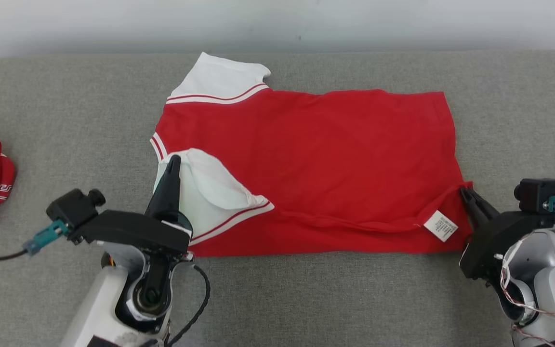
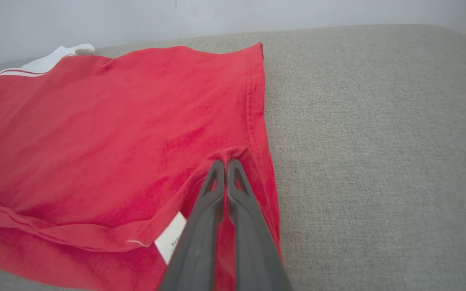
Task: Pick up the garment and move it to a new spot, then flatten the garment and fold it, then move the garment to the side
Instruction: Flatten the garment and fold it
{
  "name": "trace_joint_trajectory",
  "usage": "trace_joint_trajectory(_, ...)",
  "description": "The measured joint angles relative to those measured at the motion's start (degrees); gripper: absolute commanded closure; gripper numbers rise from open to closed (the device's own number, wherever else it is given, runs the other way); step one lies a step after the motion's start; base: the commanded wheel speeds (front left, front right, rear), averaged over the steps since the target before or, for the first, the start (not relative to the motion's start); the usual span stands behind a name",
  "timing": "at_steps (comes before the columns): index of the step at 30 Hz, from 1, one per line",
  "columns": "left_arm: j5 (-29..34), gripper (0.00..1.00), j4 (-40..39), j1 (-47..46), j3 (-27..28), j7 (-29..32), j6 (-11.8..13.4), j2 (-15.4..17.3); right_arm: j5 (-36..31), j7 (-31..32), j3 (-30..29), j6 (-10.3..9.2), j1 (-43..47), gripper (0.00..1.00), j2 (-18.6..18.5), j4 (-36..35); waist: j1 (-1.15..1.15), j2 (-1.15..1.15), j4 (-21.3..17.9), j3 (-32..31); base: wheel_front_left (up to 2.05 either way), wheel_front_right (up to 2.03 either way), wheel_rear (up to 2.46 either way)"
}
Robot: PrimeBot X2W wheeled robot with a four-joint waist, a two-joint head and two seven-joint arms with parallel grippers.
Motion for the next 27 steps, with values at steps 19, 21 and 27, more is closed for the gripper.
trace_joint_trajectory(19,4.5,1.00,7.8,-7.8,-1.8,-2.3,-2.0,0.2,-5.8,-4.7,-5.0,0.00,-5.5,1.00,2.8,5.5,-0.01,0.00,-0.1,3.4,0.00,0.00,0.00)
trace_joint_trajectory(21,5.3,1.00,8.2,-8.4,-2.2,-2.3,-2.0,0.2,-6.4,-4.8,-5.3,0.00,-5.7,1.00,3.2,5.8,-0.01,0.00,0.0,3.6,0.00,0.00,0.00)
trace_joint_trajectory(27,6.9,1.00,11.3,-11.1,-3.8,-1.7,-2.0,0.2,-8.1,-4.7,-6.4,0.00,-6.8,1.00,4.0,7.8,-0.01,0.00,0.0,4.1,0.00,0.00,0.00)
